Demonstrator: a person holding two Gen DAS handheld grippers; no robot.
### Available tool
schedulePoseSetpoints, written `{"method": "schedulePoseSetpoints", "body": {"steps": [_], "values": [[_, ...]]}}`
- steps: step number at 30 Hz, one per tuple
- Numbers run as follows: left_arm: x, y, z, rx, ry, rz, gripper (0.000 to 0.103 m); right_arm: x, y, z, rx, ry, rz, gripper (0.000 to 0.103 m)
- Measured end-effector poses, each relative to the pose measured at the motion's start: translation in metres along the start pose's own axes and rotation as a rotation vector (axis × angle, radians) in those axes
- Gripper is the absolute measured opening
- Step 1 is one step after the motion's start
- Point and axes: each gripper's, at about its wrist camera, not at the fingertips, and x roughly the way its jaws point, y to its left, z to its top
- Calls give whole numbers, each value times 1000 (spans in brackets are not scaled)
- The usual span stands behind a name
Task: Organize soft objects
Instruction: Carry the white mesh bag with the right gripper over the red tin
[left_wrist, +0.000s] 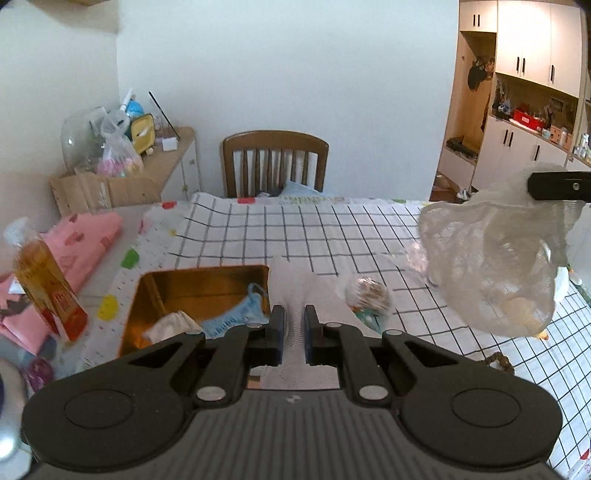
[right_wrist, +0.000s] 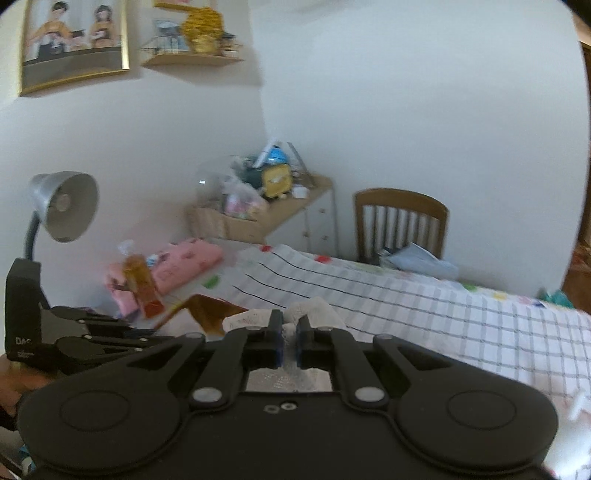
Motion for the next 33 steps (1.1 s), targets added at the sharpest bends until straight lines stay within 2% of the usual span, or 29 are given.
{"method": "schedulePoseSetpoints", "body": {"steps": [8, 15, 25, 33], "values": [[-15, 23, 14, 18, -38, 58, 10, 29, 48, 31, -70, -39, 113, 6], [-23, 51, 28, 27, -59, 139, 10, 67, 76, 52, -60, -36, 200, 6], [-14, 82, 36, 18, -42, 236, 10, 118, 87, 66, 12, -38, 302, 6], [11, 95, 45, 11, -32, 312, 10, 159, 82, 63, 40, -16, 309, 6]]}}
